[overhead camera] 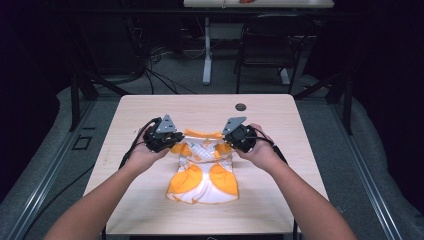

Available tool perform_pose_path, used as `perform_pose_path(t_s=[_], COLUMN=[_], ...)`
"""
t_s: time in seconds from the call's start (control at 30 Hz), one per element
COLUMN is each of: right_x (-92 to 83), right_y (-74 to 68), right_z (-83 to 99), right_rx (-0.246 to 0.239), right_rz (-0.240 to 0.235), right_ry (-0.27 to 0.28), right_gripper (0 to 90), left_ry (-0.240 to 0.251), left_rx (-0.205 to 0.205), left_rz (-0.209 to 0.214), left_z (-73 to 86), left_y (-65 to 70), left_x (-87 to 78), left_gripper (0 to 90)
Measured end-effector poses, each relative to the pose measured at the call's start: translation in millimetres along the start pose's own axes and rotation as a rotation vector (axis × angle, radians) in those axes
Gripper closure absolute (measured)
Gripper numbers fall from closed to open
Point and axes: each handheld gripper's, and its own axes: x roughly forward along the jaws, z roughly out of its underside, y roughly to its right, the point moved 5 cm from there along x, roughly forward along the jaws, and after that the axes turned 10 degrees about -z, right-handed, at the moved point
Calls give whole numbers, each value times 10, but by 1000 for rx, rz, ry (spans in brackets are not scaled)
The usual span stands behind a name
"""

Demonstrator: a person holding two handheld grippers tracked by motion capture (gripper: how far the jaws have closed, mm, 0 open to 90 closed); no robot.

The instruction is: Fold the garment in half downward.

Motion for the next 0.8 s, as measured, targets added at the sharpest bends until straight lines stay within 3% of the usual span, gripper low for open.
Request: perform_pose_path(t_s=[0.57, 0.8], right_x=[-76, -35], right_y=[-217, -368], right_z=[98, 141], right_rx=[-35, -65], right_rz=[-20, -40], right_ry=[-10, -26], right_gripper=[865, 864], left_ry=[10, -14], left_rx=[22, 42], left_rz=[32, 47], left_z=[103, 229], left_y=[179, 257], left_x=[-140, -150], left_gripper=[849, 849])
